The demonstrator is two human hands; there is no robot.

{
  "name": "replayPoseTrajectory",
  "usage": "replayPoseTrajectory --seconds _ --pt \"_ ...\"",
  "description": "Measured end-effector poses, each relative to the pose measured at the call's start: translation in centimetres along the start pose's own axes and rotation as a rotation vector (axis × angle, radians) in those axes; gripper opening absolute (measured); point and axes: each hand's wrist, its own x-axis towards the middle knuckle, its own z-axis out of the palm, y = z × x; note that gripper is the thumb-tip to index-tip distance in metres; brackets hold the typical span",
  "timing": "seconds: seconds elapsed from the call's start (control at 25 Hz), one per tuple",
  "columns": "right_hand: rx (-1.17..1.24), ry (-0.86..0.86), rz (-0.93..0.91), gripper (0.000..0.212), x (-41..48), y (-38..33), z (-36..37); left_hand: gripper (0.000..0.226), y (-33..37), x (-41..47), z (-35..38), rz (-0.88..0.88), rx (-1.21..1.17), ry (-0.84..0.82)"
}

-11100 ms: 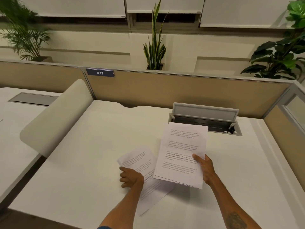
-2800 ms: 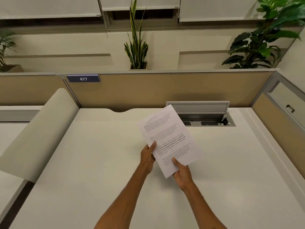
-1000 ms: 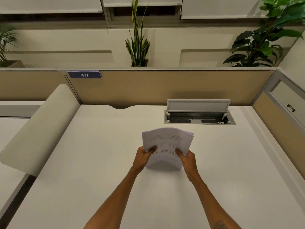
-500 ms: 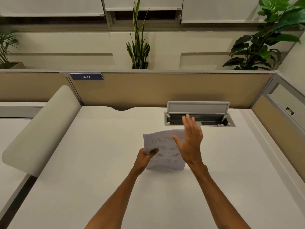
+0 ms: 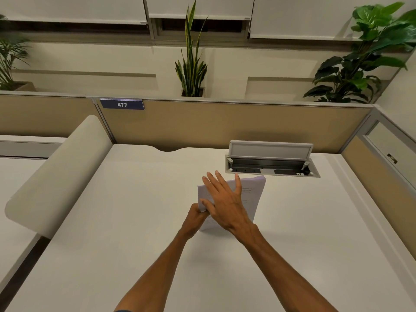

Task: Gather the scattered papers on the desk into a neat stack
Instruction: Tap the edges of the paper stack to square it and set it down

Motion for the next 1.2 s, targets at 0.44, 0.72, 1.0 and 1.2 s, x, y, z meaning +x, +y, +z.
replayPoseTrajectory --seconds 0.44,0.72,1.0,1.2 --pt "-0.085 0.004 0.128 0.078 -1.6 3.1 -0.7 0.035 0.2 -0.4 -0.1 0.055 -0.067 -0.019" --pt "-0.080 -0.004 0.281 0.078 -2.5 6.8 -1.0 0.038 -0.1 0.0 -0.1 0.054 -0.055 -0.023" --pt "-0.011 0.019 0.355 0.078 -3.3 9.6 -1.0 0.037 0.0 0.3 0.0 0.052 -0.052 -0.019" --pt "0.829 0.009 0.568 0.094 -4.4 12.2 0.1 0.038 0.2 0.1 -0.2 0.053 -0.063 -0.036"
